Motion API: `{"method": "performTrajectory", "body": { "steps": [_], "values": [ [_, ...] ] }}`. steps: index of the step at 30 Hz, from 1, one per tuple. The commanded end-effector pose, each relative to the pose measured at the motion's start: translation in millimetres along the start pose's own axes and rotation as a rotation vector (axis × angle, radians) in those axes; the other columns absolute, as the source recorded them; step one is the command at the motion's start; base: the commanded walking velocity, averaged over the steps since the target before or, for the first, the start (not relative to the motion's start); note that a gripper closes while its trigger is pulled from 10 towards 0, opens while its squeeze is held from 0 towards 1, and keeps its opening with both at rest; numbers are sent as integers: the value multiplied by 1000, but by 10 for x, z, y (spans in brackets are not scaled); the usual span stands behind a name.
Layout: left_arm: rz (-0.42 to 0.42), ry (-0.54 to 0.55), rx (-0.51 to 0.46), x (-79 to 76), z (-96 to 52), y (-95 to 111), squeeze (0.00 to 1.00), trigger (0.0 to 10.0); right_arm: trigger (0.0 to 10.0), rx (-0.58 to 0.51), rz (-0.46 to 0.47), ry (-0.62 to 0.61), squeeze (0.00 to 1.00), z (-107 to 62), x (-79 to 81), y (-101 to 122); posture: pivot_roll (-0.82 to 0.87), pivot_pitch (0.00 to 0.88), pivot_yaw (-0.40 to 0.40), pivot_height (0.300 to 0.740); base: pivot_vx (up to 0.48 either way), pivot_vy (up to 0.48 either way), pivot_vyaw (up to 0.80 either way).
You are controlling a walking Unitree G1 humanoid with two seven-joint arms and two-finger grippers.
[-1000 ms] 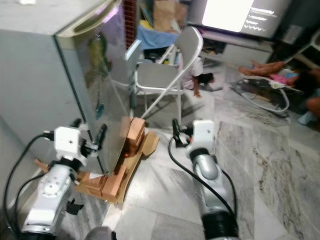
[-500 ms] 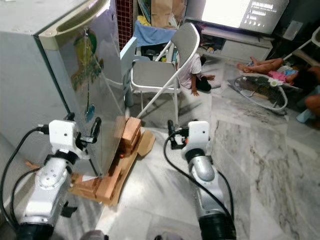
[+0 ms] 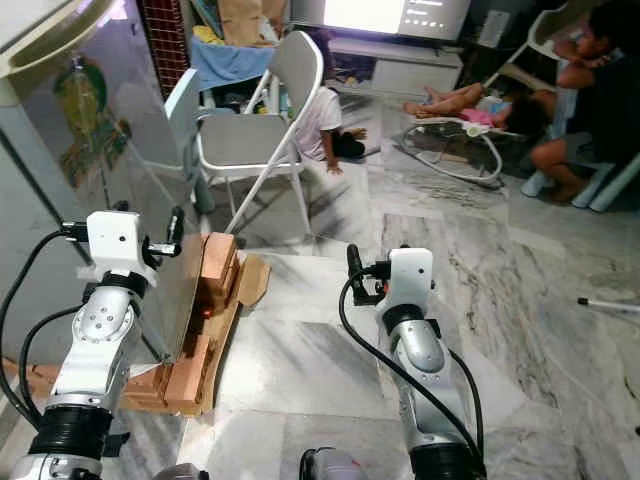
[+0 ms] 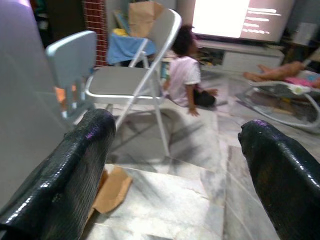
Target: Restocking fridge
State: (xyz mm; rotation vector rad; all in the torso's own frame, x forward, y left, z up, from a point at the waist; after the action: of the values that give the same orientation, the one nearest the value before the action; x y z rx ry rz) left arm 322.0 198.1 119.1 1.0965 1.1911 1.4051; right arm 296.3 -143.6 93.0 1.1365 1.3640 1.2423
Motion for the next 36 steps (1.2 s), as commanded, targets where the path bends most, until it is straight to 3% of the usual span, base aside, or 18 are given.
{"method": "performTrajectory", "body": {
  "steps": [1,7,13,16,18,22,32,36],
  "values": [
    [13,41,-14,56,38,47,0,10000,10000,-3,-6,-13,0,-23,-51,32,36,79,-75,740,0,0,0],
    [15,67,14,137,17,-37,0,10000,10000,20,-18,-8,0,-71,-105,14,28,89,-79,740,0,0,0],
    [-15,100,11,191,228,11,0,10000,10000,26,-26,11,0,-93,-93,29,22,102,-90,740,0,0,0],
    [0,109,-10,179,344,84,0,10000,10000,28,-30,16,0,-107,-94,38,19,106,-100,740,0,0,0],
    [56,101,-38,144,447,168,0,10000,10000,35,-36,20,0,-115,-99,42,20,109,-106,740,0,0,0],
    [70,90,-51,120,520,224,0,10000,10000,39,-39,22,0,-121,-109,47,14,111,-102,740,0,0,0],
    [75,245,-6,359,467,106,0,10000,10000,50,-44,19,0,-136,-124,40,13,105,-108,740,0,0,0],
    [37,236,3,357,476,72,0,10000,10000,52,-47,26,0,-112,-119,45,18,101,-113,740,0,0,0]
  ]
}}
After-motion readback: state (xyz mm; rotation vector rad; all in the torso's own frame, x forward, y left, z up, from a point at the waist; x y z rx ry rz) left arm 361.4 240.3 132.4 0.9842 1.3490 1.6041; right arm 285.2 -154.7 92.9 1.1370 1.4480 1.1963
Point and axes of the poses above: a point about 5 cm out from each wrist's last joint towards the gripper, its own z axis pointing out of the wrist towards the gripper, its own y axis along the axis of the wrist's last joint, x = y × z, the point moved 2 cm from there along z, pointing out of the wrist towards the gripper, and after that the axes turned 5 degrees about -z, right-handed, at the moved point
